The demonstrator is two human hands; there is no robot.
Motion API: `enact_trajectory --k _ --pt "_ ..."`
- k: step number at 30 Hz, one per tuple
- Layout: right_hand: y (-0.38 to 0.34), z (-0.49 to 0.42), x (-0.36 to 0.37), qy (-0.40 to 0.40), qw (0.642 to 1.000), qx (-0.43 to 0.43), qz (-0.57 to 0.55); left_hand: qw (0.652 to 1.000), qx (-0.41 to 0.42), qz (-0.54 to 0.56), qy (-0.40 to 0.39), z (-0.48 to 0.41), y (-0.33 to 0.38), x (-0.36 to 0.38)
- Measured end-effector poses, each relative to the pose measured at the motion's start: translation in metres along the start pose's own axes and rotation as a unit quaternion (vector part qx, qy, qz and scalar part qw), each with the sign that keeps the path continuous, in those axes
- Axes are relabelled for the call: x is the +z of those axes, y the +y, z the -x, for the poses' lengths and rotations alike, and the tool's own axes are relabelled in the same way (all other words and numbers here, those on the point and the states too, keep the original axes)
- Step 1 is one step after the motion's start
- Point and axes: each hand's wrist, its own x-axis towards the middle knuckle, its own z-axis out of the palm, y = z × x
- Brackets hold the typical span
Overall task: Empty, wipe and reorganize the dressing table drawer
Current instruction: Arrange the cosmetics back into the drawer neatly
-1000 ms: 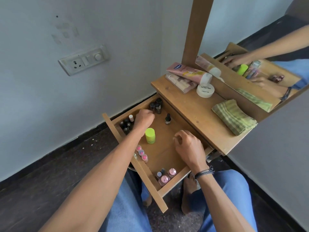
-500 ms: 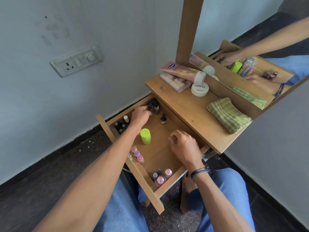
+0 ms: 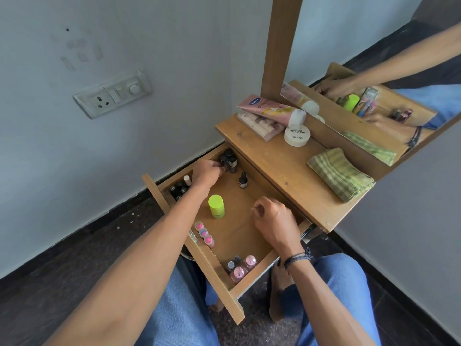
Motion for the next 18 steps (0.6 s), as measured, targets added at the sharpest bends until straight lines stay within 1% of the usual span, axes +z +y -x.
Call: enact_trajectory --k 2,4,10,12,15,18 --pt "0.0 0.0 -0.001 -0.003 1.0 0.0 -0.003 0.998 -0.026 0.061 -0.011 -0.002 -0.003 -0.002" --pt "0.0 -0.001 -0.001 -0.009 1.0 0.004 -0.005 0.996 -0.035 0.08 -0.013 -0.005 -0.006 -0.004" --pt "-0.003 -0.001 -0.006 -0.015 1.0 0.011 -0.005 0.997 -0.03 0.061 -0.028 0.001 -0.005 -0.007" --pt "-0.004 0.0 -0.007 -0.016 1.0 0.013 -0.008 0.996 -0.027 0.054 -0.066 0.007 0.0 -0.007" --pt "-0.004 0.002 -0.008 -0.015 1.0 0.014 -0.009 0.992 -0.007 0.001 -0.123 0.014 0.008 -0.003" --pt "-0.005 0.002 -0.009 -0.019 0.999 0.025 -0.011 0.989 -0.01 -0.032 -0.141 0.016 0.013 0.001"
